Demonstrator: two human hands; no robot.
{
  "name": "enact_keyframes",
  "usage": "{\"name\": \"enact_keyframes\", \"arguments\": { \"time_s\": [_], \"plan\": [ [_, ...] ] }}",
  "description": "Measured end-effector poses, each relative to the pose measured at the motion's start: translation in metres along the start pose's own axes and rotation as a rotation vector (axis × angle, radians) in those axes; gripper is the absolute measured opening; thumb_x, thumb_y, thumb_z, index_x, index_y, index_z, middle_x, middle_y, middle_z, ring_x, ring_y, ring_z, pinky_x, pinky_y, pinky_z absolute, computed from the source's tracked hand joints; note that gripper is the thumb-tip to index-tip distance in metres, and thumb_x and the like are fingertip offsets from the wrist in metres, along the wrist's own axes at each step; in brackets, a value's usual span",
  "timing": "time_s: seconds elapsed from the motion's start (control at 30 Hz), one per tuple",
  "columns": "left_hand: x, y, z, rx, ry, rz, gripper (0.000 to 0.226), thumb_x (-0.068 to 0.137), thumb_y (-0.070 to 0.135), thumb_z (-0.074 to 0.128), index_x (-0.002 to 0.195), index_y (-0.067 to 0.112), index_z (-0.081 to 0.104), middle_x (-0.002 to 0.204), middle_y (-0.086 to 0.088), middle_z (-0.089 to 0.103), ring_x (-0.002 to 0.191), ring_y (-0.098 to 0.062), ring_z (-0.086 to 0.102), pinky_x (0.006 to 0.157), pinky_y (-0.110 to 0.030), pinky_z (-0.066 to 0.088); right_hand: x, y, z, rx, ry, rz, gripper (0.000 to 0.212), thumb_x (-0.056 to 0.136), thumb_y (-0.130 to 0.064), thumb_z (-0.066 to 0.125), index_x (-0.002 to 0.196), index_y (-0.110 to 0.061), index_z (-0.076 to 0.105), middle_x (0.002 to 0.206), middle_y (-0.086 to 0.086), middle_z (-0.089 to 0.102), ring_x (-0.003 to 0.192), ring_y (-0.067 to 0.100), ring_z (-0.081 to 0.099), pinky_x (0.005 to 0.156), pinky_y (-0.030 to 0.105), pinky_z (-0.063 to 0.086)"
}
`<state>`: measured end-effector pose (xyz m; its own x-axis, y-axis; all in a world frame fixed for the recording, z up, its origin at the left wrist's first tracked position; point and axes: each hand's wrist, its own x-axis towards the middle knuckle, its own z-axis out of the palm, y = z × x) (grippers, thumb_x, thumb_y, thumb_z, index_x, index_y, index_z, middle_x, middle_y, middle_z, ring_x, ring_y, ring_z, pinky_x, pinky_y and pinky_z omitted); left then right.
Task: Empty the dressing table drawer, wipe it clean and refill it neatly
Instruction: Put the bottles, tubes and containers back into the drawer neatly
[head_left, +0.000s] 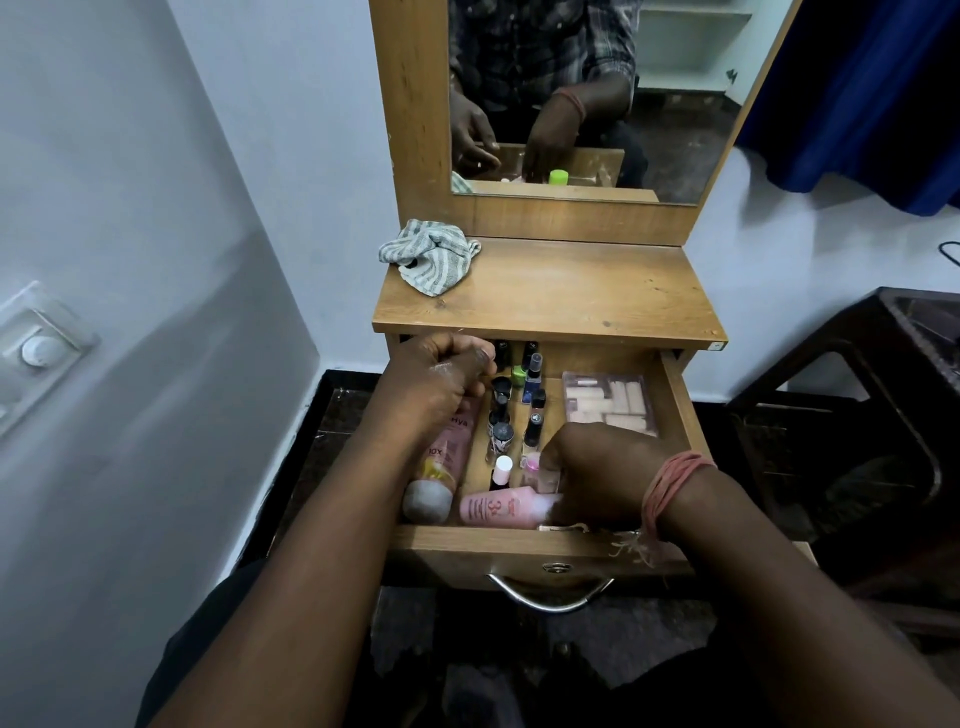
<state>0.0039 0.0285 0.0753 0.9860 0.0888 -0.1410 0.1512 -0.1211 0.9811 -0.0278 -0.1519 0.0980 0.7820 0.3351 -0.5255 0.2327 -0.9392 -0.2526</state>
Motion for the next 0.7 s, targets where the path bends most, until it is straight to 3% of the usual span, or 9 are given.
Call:
{"name": "enact_keyframes", "arguments": {
  "time_s": [0.17, 0.3, 0.4, 0.53, 0.63, 0.7],
  "plan": [
    [0.000, 0.000, 0.000, 0.016, 0.003, -0.006, 0.008, 0.097, 0.022, 0.069, 0.093, 0.019, 0.076, 0.091, 0.000, 0.080, 0.074, -0.014, 0.065, 0.077, -0.036, 0.053, 0.003, -0.005, 0.007, -0.064, 0.023, 0.032, 0.046, 0.086, -0.054, 0.067, 0.105, -0.012, 0.070, 0.103, 0.008, 0.070, 0.087, 0.024, 0.064, 0.078, 0.028, 0.051],
    [0.000, -0.001, 0.001, 0.044, -0.002, -0.008, 0.008, 0.097, 0.024, 0.070, 0.094, 0.019, 0.076, 0.090, 0.002, 0.080, 0.074, -0.012, 0.066, 0.076, -0.036, 0.054, 0.002, -0.009, 0.008, -0.094, 0.004, 0.061, 0.029, 0.091, -0.034, 0.067, 0.111, -0.013, 0.068, 0.108, 0.011, 0.068, 0.084, 0.027, 0.059, 0.080, 0.030, 0.053],
    [-0.001, 0.000, 0.001, 0.059, -0.001, -0.005, 0.010, 0.098, 0.024, 0.068, 0.094, 0.019, 0.076, 0.090, 0.002, 0.080, 0.075, -0.013, 0.067, 0.077, -0.037, 0.054, 0.000, -0.012, 0.005, -0.119, -0.004, 0.066, 0.029, 0.092, -0.017, 0.065, 0.121, -0.011, 0.062, 0.116, 0.011, 0.065, 0.090, 0.025, 0.058, 0.074, 0.028, 0.046],
    [-0.005, 0.001, 0.002, 0.083, -0.006, -0.021, 0.010, 0.097, 0.027, 0.069, 0.095, 0.021, 0.077, 0.091, 0.003, 0.080, 0.078, -0.015, 0.070, 0.082, -0.040, 0.057, -0.002, -0.007, 0.001, -0.083, 0.030, 0.052, 0.028, 0.091, -0.012, 0.065, 0.119, -0.012, 0.065, 0.112, 0.008, 0.067, 0.092, 0.023, 0.063, 0.072, 0.026, 0.049],
    [-0.008, -0.002, 0.003, 0.131, -0.012, -0.021, 0.010, 0.097, 0.030, 0.069, 0.096, 0.023, 0.077, 0.092, 0.002, 0.080, 0.087, -0.020, 0.074, 0.083, -0.039, 0.059, -0.007, 0.006, -0.011, 0.031, 0.042, -0.012, 0.013, 0.094, -0.015, 0.063, 0.103, -0.017, 0.072, 0.090, 0.001, 0.069, 0.074, 0.013, 0.063, 0.054, 0.019, 0.043],
    [-0.008, -0.003, 0.002, 0.184, -0.001, 0.001, 0.010, 0.098, 0.030, 0.069, 0.096, 0.024, 0.077, 0.091, 0.002, 0.079, 0.085, -0.015, 0.073, 0.079, -0.034, 0.058, -0.011, 0.018, -0.021, 0.147, 0.061, -0.041, 0.011, 0.096, -0.020, 0.063, 0.093, -0.017, 0.073, 0.080, -0.003, 0.071, 0.058, 0.005, 0.063, 0.045, 0.014, 0.040]
  ]
}}
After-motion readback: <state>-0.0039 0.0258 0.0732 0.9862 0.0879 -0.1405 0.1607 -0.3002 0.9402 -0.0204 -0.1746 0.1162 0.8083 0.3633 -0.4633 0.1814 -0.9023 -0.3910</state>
